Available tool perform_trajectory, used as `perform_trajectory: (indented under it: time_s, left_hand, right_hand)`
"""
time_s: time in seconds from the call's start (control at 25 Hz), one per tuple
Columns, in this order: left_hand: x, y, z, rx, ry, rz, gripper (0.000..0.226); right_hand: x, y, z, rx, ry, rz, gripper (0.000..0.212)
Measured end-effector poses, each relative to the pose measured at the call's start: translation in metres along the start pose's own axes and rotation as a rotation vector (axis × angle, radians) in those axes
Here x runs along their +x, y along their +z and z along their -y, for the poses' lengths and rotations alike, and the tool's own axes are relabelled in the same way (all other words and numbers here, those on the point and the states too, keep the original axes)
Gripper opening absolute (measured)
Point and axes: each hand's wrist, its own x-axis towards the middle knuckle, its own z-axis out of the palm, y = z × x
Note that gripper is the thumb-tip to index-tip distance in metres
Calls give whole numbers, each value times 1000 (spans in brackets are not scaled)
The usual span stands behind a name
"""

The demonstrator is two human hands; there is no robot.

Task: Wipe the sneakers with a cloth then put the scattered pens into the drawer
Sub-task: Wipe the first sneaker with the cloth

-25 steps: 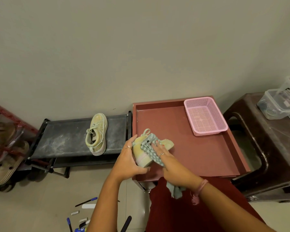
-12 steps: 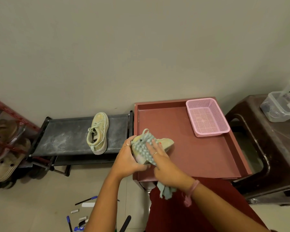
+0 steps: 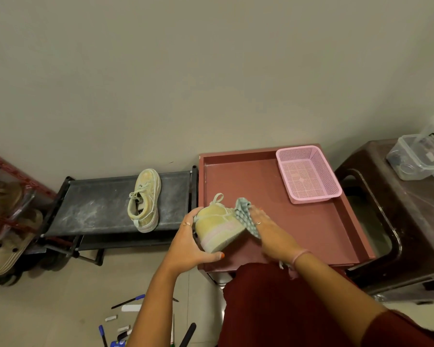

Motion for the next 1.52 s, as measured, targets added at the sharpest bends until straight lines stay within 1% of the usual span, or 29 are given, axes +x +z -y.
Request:
perform_trajectory:
  time_s: [0.12, 0.24, 0.32, 0.44, 0.52, 0.64, 0.72, 0.76, 0.84, 0.92, 1.0, 1.12, 1.2, 1.28, 1.32, 1.4, 1.48, 1.52]
  left_hand:
    - [4, -4, 1, 102, -1, 55, 113]
    - [11, -6, -2, 211, 60, 85, 117]
    - [16, -6, -2, 268, 76, 89, 118]
    - [21, 2, 0, 299, 81, 72, 119]
    - [22, 6, 1, 285, 63, 61, 122]
    - [21, 10, 3, 280, 53, 45, 116]
    - [18, 12, 3, 314, 83, 38, 111]
    - [16, 13, 3, 335, 103, 33, 109]
    - [14, 15, 1, 375, 129, 22, 106]
    - [15, 16, -1, 408, 150, 18, 103]
    - [16, 16, -1, 419, 169, 15, 101]
    - [15, 16, 4, 352, 147, 4, 99]
    - [13, 17, 6, 328, 135, -12, 102]
    - [11, 19, 7, 328, 134, -19, 103]
    - [11, 20, 7, 340, 136, -16, 103]
    - [10, 21, 6, 367, 151, -8, 104]
    - [11, 22, 3, 386, 171, -8, 105]
    - [12, 21, 1, 391, 176, -9, 104]
  right_hand:
    - [21, -7, -16, 82, 118, 87, 75]
    - [25, 0, 7, 146, 143, 71, 82]
    - [12, 15, 39, 163, 119, 20, 87]
    - [-13, 31, 82, 209, 12, -4, 89]
    - [-18, 34, 88, 152, -26, -63, 86]
    - [-2, 36, 59, -10, -5, -193, 73]
    - [14, 32, 24, -89, 49, -197, 68]
    - [23, 28, 7, -103, 82, -171, 69]
    - [36, 22, -11, -29, 150, -93, 75]
    - [40, 27, -4, 56, 172, -79, 78]
    - [28, 39, 21, 138, 104, -100, 79]
    - [-8, 49, 57, 264, -54, -120, 87]
    - [-15, 47, 58, 148, -136, -171, 85]
    - [-2, 44, 34, -29, -88, -244, 73]
    - [9, 39, 20, -101, -25, -235, 67]
    - [26, 25, 0, -188, 113, -149, 62]
    - [35, 18, -2, -135, 176, -70, 64]
    - [34, 18, 5, -71, 182, -66, 66]
